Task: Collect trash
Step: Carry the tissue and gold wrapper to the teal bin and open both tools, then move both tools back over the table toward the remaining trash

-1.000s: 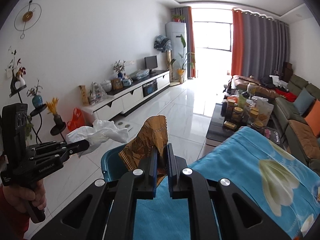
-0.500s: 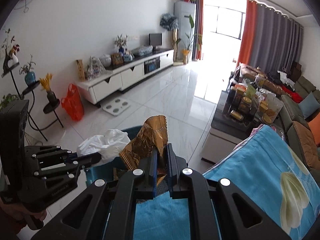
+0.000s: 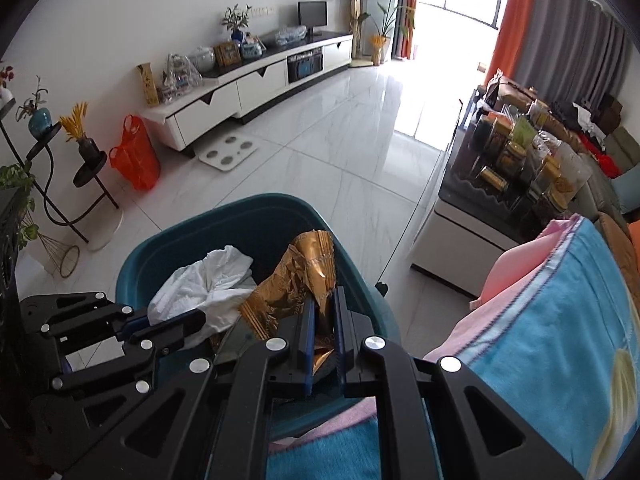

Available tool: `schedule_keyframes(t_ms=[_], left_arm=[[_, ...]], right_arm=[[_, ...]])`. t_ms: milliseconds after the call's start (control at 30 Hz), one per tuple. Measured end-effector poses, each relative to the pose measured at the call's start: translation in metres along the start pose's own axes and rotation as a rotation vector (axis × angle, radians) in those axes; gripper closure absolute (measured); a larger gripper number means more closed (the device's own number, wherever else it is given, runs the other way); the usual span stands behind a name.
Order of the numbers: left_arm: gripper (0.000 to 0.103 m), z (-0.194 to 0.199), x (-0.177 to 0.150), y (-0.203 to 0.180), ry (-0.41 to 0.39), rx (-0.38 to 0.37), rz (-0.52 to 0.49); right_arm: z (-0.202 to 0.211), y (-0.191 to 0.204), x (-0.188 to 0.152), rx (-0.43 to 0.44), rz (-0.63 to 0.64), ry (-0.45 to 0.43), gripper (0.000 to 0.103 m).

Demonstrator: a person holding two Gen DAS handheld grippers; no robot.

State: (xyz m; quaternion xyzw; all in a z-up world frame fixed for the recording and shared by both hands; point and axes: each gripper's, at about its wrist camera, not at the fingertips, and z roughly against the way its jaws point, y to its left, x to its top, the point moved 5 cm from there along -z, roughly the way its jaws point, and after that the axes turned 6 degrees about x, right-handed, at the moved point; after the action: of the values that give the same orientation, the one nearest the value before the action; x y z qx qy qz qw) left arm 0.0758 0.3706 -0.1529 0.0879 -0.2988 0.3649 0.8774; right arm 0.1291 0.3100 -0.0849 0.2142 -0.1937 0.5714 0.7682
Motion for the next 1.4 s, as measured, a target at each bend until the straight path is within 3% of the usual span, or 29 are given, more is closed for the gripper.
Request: schedule_keyframes(t_ms=[100,267,333,467,600,733,1000,1200,1400], left_arm=[[0.093,-0.013,0.004,-0.003,0.011,0.003,0.001],[0.087,-0.022,0.007,-0.001,0.010,0.010,0.011],[0.068,-0.020,0.003,-0.005,0.003,0.012,0.017],[0.061,-0.015,0.001,-0.006,-0.015,0.019,0.017],[0.043,-0.006,0.001,-0.005,-0.033,0.033,0.017],[0.032,0.005,0.002,-0.006,-0.062,0.055,0.006],[0.016,0.042,0.004,-0.010,-0.133,0.070,-0.010],[0.006,0.077,0.002,-0.011,-0.185,0.040,0.015],[0.006,0.129,-0.002,-0.015,-0.264,0.006,0.037]], right_arm=[[-0.006,0.000,0.002,0.019,-0.017,0.016,0.093],[-0.006,-0.003,0.005,0.055,-0.065,0.014,0.078],[-0.005,-0.005,0.005,0.070,-0.081,0.006,0.077],[0.003,-0.011,0.002,0.088,-0.123,-0.022,0.070],[0.020,-0.017,-0.001,0.105,-0.156,-0.069,0.068],[0.042,-0.022,-0.005,0.114,-0.170,-0.121,0.058],[0.098,-0.031,-0.029,0.108,-0.180,-0.240,0.038],[0.132,-0.043,-0.054,0.083,-0.207,-0.299,0.023],[0.165,-0.061,-0.092,0.027,-0.269,-0.359,0.014]])
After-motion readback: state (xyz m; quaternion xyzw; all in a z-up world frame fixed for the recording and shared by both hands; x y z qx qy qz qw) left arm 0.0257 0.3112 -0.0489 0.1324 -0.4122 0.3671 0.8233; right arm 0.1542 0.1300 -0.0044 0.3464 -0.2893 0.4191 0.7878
